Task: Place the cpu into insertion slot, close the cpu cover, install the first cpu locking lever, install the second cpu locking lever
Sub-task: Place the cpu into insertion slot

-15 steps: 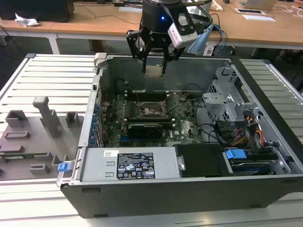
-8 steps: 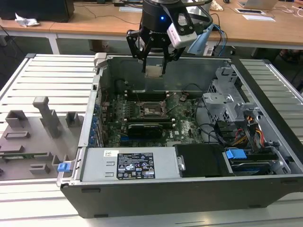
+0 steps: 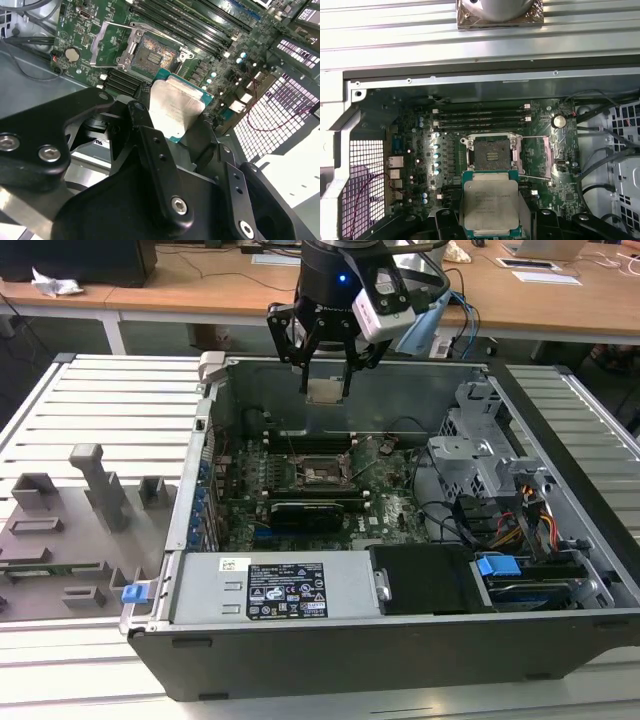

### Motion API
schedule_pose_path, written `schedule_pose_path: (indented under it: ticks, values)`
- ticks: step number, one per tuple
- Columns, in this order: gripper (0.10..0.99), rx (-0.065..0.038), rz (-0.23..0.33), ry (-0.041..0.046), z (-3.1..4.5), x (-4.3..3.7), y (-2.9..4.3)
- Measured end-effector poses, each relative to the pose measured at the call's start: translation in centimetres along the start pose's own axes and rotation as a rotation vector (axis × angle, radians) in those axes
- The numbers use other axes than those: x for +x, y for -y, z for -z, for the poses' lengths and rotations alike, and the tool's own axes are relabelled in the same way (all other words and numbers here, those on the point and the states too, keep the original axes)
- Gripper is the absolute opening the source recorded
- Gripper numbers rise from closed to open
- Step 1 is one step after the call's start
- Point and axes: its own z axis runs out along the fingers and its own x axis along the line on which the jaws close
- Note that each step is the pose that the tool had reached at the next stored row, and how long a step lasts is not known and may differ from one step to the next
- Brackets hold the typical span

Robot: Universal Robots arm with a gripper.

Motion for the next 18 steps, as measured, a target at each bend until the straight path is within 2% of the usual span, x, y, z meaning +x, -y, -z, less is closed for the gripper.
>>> schedule_pose_path:
  ticks: [18]
  values:
    - [0.529,0.000,-0.025,0.0022,0.00,0.00,0.00]
